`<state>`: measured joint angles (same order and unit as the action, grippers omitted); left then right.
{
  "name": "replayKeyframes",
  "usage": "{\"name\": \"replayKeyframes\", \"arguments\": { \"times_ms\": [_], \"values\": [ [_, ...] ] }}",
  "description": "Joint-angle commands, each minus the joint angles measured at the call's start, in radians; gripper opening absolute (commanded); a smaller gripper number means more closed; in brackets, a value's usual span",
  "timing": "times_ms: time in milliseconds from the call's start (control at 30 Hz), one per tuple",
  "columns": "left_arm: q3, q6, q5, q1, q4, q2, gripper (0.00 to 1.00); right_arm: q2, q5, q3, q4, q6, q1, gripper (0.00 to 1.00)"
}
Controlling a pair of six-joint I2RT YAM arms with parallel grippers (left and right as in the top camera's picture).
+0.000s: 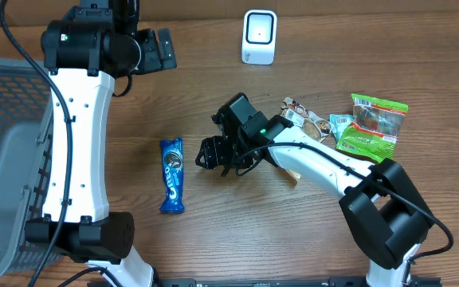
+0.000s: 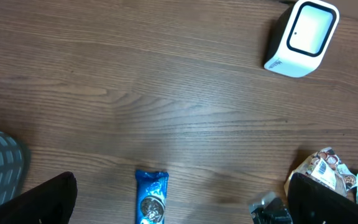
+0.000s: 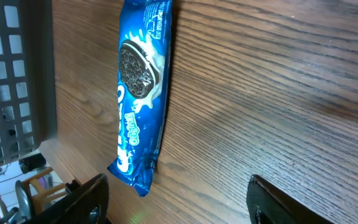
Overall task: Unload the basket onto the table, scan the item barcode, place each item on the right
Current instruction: 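Reach the right gripper toward the blue Oreo pack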
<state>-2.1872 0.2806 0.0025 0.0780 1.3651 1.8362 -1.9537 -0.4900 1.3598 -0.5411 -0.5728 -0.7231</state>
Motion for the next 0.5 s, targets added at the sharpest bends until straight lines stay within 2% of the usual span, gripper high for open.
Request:
{"name": "replayKeyframes", "arguments": {
  "times_ms": [0,467],
  "values": [
    [-0.023,-0.019,-0.014,0.002,0.0,-0.032,1.0,0.005,0.012,0.021,0.006,-0.005,-0.001,0.71],
    [-0.023,-0.019,-0.014,0.0,0.0,-0.032,1.0,-0.035,0.011,0.002,0.008,-0.031,-0.015,0.71]
  ]
}}
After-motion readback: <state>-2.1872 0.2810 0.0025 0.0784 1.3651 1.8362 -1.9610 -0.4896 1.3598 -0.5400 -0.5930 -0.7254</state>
